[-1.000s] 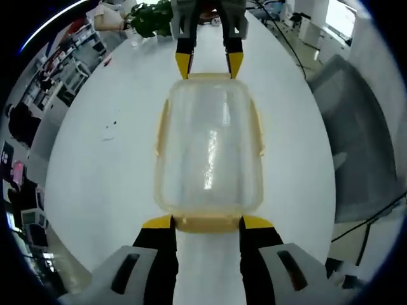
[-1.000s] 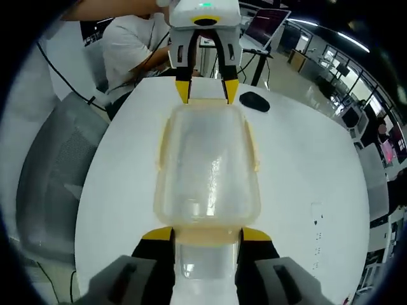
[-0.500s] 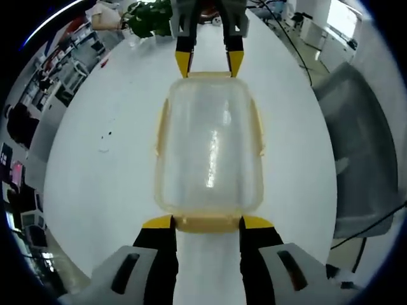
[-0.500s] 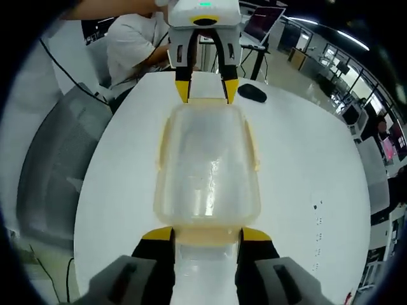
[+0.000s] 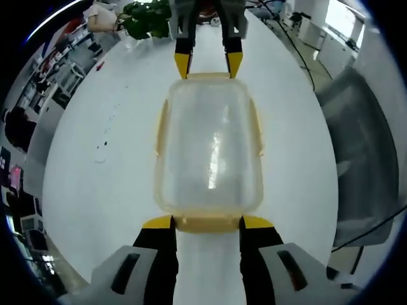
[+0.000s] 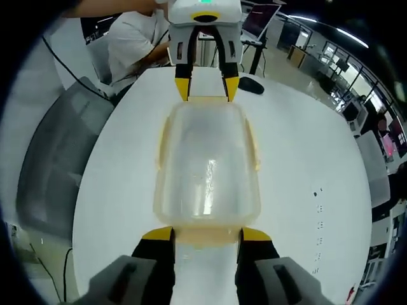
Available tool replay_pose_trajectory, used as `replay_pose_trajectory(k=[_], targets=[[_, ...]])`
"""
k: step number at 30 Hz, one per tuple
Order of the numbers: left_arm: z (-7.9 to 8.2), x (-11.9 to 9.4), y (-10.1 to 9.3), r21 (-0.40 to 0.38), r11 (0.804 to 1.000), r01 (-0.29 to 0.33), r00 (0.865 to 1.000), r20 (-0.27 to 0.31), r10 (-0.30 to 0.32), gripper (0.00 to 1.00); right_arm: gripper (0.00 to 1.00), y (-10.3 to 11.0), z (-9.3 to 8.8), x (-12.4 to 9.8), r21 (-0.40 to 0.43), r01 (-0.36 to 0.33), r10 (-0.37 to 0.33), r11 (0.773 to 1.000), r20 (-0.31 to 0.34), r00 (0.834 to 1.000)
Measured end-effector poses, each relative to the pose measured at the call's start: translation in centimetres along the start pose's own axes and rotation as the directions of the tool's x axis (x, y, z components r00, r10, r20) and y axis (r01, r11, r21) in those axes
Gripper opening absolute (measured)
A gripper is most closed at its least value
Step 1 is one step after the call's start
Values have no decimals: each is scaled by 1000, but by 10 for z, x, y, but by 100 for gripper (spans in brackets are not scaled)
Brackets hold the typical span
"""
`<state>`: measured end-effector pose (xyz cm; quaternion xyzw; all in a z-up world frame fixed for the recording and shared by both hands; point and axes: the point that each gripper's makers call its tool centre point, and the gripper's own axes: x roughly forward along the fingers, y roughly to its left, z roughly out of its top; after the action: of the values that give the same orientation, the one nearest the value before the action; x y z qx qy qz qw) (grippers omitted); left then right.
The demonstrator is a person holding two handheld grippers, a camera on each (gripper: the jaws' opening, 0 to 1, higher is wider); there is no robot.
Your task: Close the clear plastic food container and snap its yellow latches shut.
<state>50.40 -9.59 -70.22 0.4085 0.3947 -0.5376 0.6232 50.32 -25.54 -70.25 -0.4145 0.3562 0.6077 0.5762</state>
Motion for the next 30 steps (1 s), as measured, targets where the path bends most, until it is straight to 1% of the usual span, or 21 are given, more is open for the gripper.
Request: replay_pose_trajectory(k=[10, 16, 21, 26, 30], targets=[[14, 5, 0, -2, 1000, 0, 1000, 1, 0, 35, 35, -1, -16, -6, 2, -2, 2, 1000, -3, 1000], [23, 14, -2, -4, 1000, -1, 1000, -11, 1, 35, 35, -1, -26, -7, -4, -14, 14, 1000, -14, 1000], [30, 18, -2, -9, 1000, 6, 1000, -9, -6, 35, 35, -2, -34, -7, -10, -19, 19, 1000, -22, 1000], [31, 24, -2, -9, 1000, 7, 1000, -17, -8, 35, 35, -3, -41, -4, -13, -28, 28, 1000, -29, 999], [31, 29, -1, -15, 1000, 13, 1000, -21, -13, 35, 35, -4, -43, -2, -9, -30, 30, 1000, -28, 999]])
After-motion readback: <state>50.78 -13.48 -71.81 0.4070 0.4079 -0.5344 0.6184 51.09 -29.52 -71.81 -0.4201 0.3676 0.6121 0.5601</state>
